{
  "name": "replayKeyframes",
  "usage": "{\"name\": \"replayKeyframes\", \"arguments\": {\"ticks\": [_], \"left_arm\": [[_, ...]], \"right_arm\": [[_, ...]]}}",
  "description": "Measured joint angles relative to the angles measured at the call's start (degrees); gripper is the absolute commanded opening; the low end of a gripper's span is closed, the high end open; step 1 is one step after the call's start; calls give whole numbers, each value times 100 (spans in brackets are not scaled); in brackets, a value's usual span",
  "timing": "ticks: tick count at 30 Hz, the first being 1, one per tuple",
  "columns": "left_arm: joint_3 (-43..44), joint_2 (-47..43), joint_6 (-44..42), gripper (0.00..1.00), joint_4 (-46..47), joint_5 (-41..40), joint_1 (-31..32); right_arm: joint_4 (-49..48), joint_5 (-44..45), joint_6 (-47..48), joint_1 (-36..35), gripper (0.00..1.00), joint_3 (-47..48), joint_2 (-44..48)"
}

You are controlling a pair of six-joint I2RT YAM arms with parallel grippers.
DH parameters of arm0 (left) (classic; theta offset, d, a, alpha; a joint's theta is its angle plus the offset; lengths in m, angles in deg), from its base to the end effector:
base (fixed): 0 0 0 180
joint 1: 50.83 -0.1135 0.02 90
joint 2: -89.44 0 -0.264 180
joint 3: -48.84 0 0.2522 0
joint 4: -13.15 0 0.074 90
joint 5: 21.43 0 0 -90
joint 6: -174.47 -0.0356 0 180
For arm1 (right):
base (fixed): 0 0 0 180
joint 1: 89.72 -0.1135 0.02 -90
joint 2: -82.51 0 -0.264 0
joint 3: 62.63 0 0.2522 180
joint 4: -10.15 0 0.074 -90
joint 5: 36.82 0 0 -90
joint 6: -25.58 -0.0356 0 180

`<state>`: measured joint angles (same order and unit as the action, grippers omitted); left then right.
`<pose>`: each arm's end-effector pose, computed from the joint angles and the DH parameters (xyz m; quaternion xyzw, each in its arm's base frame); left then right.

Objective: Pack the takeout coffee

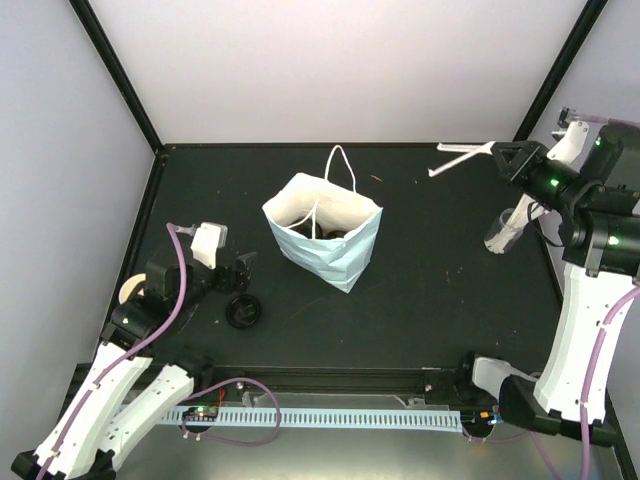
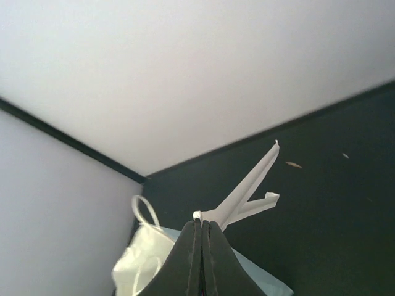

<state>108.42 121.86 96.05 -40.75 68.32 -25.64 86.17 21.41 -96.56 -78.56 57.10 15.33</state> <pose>0.1081 -0.0507 0.3208 0.0998 0.8456 -0.1636 0.4982 0.1671 -0.0139 0.5155 0.1572 0.8029 0.3211 0.4771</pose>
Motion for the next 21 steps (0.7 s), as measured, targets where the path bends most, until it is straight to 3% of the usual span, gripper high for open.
{"name": "replayKeyframes", "arguments": {"ticks": [9,21], "left_arm": [[-11,68,2,99,0,0,0],[-17,70,0,99,2,0,0]], "right_arm": [[-1534,-1303,-400,-448,1,-223,232],[-1923,-1502,-407,-1899,1,706,-203]]}}
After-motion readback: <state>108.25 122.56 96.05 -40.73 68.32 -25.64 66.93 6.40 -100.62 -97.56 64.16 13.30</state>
